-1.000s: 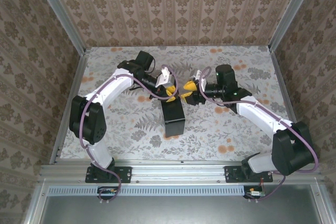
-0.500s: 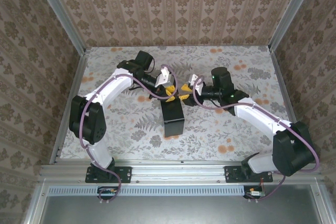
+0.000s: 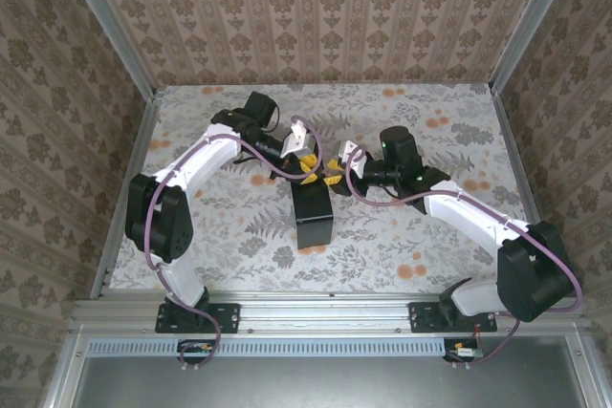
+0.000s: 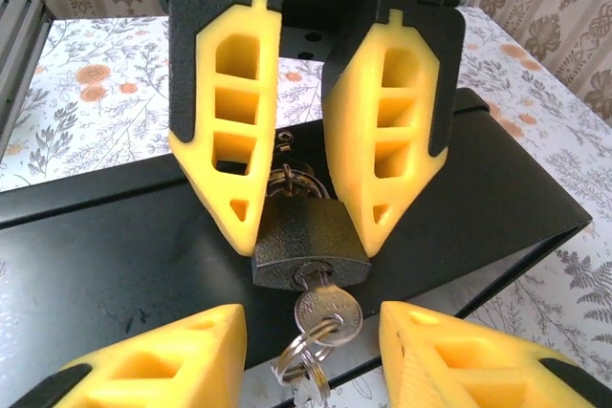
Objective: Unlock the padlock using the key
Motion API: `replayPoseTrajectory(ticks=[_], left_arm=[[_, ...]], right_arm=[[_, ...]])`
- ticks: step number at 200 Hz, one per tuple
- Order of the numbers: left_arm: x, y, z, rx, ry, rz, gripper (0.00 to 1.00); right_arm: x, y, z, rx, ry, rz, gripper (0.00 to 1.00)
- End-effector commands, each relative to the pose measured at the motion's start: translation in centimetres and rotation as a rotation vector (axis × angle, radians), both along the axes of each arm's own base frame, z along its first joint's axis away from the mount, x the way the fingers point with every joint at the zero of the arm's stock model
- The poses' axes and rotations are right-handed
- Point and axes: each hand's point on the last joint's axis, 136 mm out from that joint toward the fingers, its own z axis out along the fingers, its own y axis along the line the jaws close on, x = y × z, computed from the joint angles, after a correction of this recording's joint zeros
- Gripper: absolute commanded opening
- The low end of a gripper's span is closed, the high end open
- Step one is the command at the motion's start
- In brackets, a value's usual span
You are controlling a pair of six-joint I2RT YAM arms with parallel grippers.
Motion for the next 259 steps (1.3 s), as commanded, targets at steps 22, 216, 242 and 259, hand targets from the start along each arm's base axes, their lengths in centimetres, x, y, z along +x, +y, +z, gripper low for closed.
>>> replayPoseTrajectory(ticks=[22,216,242,259], left_arm=[[-0.5,-0.3,2.8,-0.080,-0.002,-0.028,0.07],[-0.1,-0.4,3.1,-0.076,-0.041,0.019,0.39],[0.1,0.1,4.2,-0.099,-0.044,0.036,0.43],[0.1,0.3,5.0,-0.116,-0.043,0.042,0.47]], right_arm=[[0.1,0.3,0.8,-0.015,-0.062,0.006,0.35],[-0.8,-0.5,0.5,0.005,0.164,-0.008,0.34],[-0.5,-0.6,1.9,0.007,0.130,-0.002,0.39],[-0.2,-0.6,2.2,-0.010,0.114,-0.001,0.42]])
